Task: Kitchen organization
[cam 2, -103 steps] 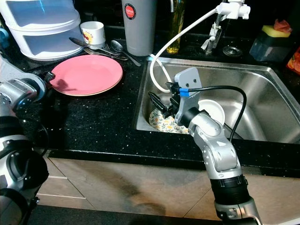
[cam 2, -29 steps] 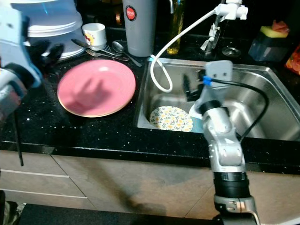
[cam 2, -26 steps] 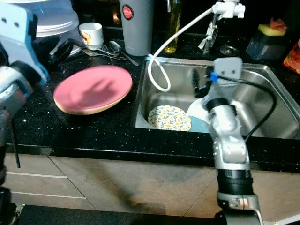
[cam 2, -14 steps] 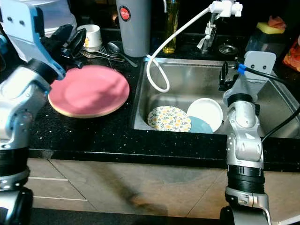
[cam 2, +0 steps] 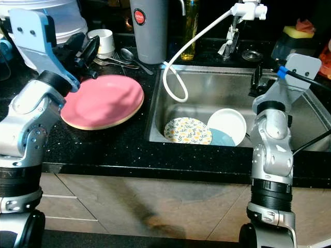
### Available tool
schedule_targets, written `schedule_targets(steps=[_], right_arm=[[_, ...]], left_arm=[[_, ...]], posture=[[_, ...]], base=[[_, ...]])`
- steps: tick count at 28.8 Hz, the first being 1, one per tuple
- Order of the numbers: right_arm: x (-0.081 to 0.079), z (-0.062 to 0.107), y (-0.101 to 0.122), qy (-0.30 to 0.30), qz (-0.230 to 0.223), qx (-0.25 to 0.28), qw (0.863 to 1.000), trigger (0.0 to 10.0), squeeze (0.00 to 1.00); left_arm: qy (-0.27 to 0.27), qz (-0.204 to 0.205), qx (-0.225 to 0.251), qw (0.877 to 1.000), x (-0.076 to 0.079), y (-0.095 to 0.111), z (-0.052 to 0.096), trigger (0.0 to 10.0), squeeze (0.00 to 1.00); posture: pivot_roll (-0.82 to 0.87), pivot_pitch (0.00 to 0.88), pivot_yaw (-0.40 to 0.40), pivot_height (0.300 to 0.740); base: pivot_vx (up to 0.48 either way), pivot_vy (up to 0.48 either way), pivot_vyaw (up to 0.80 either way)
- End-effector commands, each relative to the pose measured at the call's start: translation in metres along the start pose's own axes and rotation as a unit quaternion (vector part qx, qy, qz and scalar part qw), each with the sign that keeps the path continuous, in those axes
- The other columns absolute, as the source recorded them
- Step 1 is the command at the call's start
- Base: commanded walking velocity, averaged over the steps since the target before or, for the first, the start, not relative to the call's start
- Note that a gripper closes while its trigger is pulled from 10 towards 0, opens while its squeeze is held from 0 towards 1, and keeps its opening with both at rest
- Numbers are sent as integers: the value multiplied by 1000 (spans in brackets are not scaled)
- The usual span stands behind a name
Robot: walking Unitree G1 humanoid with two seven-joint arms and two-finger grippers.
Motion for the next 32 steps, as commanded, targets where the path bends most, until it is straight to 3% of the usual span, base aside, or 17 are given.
schedule_targets(steps=[1, 9, 12, 15, 17, 19, 20, 23, 28, 32], right_arm=[[-3, -1, -4, 6, -3, -8, 1000, 10000, 0], [-7, 0, -6, 14, -5, -10, 1000, 10000, 0], [-7, 0, -6, 15, -5, -10, 1000, 10000, 0], [-8, -1, -7, 19, -4, -11, 1000, 10000, 0], [-8, -1, -7, 19, -4, -11, 1000, 10000, 0], [-10, -1, -7, 23, -3, -13, 1000, 10000, 0], [-13, 0, -9, 31, -4, -14, 999, 10000, 0], [-14, 0, -9, 34, -4, -15, 999, 10000, 0], [-19, 0, -9, 46, -5, -14, 999, 10000, 0], [-20, 0, -9, 49, -3, -15, 999, 10000, 0]], left_arm=[[14, 10, -13, 1000, -5, -9, 2, 10000, 0], [34, 1, -26, 999, -12, -19, 3, 10000, 0], [53, 33, -41, 997, -17, -23, 4, 10000, 0], [170, 155, -78, 970, -40, -38, 7, 10000, 0], [170, 155, -78, 970, -40, -38, 7, 10000, 0], [235, 191, -103, 947, -55, -45, 11, 10000, 0], [293, 188, -139, 927, -71, -54, 18, 10000, 0], [309, 190, -154, 919, -76, -59, 22, 10000, 0], [338, 252, -192, 886, -82, -73, 32, 10000, 0], [381, 255, -213, 863, -91, -82, 43, 10000, 0]], posture=[[136, 35, 33, 740], [134, 22, 28, 740], [135, 19, 28, 740], [138, 22, 24, 740], [138, 22, 24, 740], [144, 27, 17, 740], [144, 27, 17, 740], [144, 27, 17, 740], [158, 43, 14, 740], [158, 49, 14, 740]], base=[[0, 0, 0], [0, 0, 0], [0, 0, 0], [0, 0, 0], [0, 0, 0], [0, 0, 0], [0, 0, 0], [0, 0, 0], [0, 0, 0], [0, 0, 0]])
Point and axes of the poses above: a point about 5 cm out from each wrist's last joint towards the gripper, its own z axis pointing back from the gripper into the wrist, its own y axis along the axis of the wrist's last joint, x = y × z, the point moved 3 cm from there along -z, pointing out of the wrist towards the gripper, and after that the axes turned 13 degrees about z, right-handed, at the moved point
